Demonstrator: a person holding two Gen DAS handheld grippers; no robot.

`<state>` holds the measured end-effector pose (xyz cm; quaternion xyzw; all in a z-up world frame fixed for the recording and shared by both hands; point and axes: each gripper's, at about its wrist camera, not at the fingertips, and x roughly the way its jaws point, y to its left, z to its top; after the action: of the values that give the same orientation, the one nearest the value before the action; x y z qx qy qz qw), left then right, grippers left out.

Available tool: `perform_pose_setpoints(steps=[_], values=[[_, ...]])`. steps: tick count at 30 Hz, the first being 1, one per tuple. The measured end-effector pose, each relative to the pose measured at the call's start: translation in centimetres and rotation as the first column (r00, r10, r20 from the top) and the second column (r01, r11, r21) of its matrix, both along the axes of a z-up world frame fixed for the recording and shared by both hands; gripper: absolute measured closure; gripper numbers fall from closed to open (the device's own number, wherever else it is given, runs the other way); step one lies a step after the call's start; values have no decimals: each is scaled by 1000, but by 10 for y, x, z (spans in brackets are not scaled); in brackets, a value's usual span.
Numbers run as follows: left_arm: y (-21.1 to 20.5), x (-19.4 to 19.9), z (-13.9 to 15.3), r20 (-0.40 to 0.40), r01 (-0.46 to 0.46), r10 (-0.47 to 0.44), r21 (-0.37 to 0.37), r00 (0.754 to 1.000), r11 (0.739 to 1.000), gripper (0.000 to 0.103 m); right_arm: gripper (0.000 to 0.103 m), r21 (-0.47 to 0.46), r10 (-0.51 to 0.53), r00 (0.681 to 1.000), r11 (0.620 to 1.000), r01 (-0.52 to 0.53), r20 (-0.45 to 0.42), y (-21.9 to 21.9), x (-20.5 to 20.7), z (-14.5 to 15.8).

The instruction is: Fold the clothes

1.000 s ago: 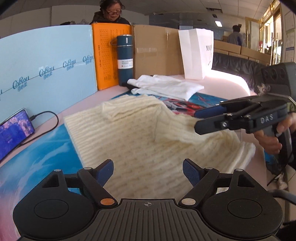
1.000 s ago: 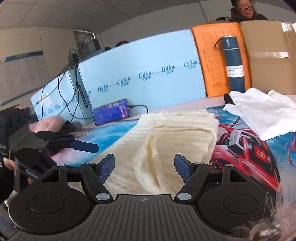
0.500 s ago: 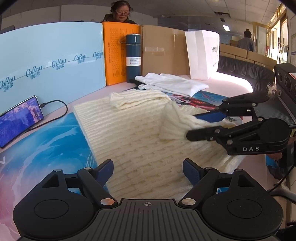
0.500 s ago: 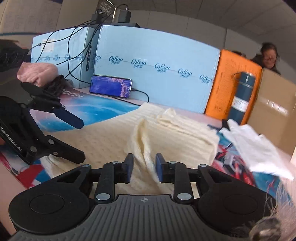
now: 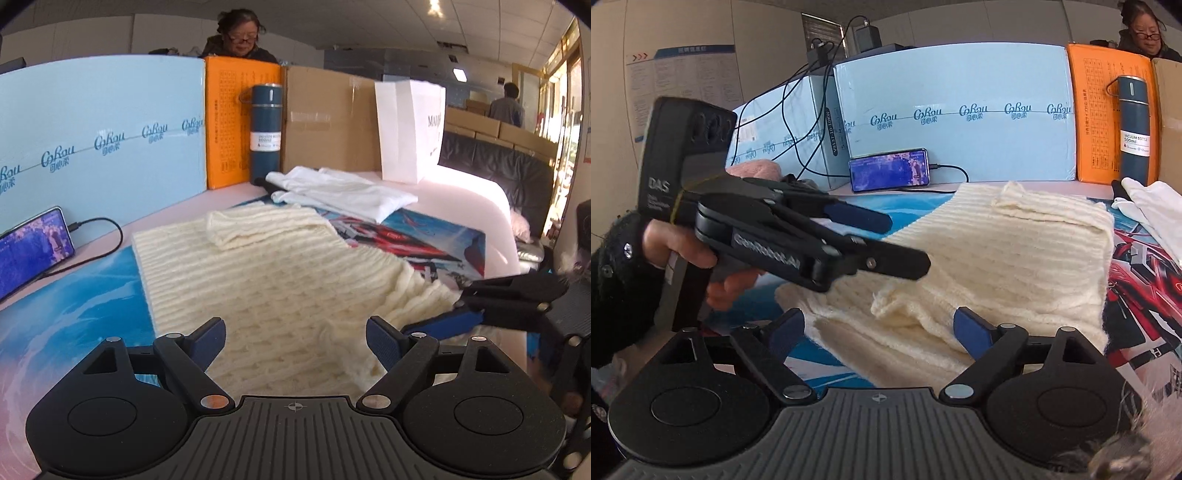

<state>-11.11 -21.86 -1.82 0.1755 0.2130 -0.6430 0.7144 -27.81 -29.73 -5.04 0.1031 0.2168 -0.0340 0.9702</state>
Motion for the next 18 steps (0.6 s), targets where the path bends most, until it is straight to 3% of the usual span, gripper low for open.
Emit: perform_pose_setpoints(steps=[2,5,8,11,12,15,18], values=[[-4,4,-8,3,-28,28,41,1000,999,17,15,0,-2,999,1000,2,33,-1,-13,7],[-4,5,-9,21,-34,33,58,999,998,13,14,11,-85,994,996,85,66,-16,-30,11],[-6,-1,-11,74,-42,37,73,997,996,9,13,105,-129,990,987,124,47,-39,-34,2],[-6,-2,-12,97,-54,46,79,994,995,6,9,159,-110,990,983,95,92,-47,-40,-11],[-6,-2,-12,95,-52,45,76,995,996,6,9,135,-110,989,986,97,97,-42,-43,-8],[6,1,-2,83,-54,52,16,995,998,7,9,64,-109,988,993,103,112,-30,-51,0],[37,5,14,43,-11,16,-116,999,993,6,8,-41,-101,987,993,107,124,-15,-60,7]])
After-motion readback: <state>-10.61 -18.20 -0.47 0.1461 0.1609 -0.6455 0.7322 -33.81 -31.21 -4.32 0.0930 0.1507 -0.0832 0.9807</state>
